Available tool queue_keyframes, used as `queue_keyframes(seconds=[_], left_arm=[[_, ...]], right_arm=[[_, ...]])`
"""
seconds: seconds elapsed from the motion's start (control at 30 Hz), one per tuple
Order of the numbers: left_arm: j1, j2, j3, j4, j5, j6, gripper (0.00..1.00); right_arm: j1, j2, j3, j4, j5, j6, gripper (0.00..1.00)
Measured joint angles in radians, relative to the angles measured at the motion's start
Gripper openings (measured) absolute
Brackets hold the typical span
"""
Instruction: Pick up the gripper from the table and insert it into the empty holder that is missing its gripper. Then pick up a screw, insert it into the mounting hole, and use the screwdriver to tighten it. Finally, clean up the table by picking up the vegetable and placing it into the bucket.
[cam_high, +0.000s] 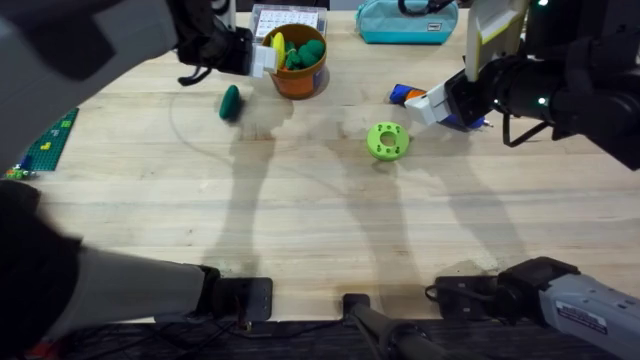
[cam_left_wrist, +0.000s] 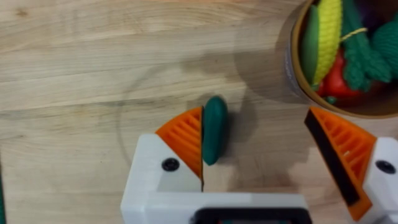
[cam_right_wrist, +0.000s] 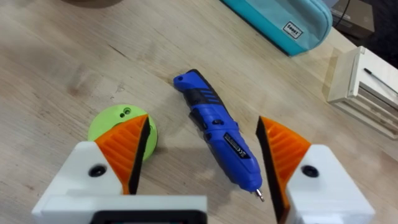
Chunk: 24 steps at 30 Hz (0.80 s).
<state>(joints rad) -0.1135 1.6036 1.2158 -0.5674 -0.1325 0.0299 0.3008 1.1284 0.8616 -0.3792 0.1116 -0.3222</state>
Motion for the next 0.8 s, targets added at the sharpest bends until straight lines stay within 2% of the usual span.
queue_keyframes(seconds=[0.13, 0.4, 0.67, 0.8], left_arm=[[0.0, -0.011, 0.0, -0.009, 0.002, -0.015, 0.97], [0.02, 0.038, -0.004, -0.086, 0.005, -0.118, 0.97], [0.083, 0.098, -0.004, -0.079, 0.016, -0.144, 0.97], [0.092, 0.161, -0.004, -0.054, 0.044, -0.144, 0.97]], right_arm=[[0.0, 0.0, 0.0, -0.014, 0.0, 0.0, 0.972], [0.0, 0.001, 0.0, -0.035, 0.0, 0.0, 0.972], [0.0, 0.002, 0.0, -0.041, 0.0, 0.0, 0.972], [0.0, 0.002, 0.0, -0.041, 0.0, 0.0, 0.972]])
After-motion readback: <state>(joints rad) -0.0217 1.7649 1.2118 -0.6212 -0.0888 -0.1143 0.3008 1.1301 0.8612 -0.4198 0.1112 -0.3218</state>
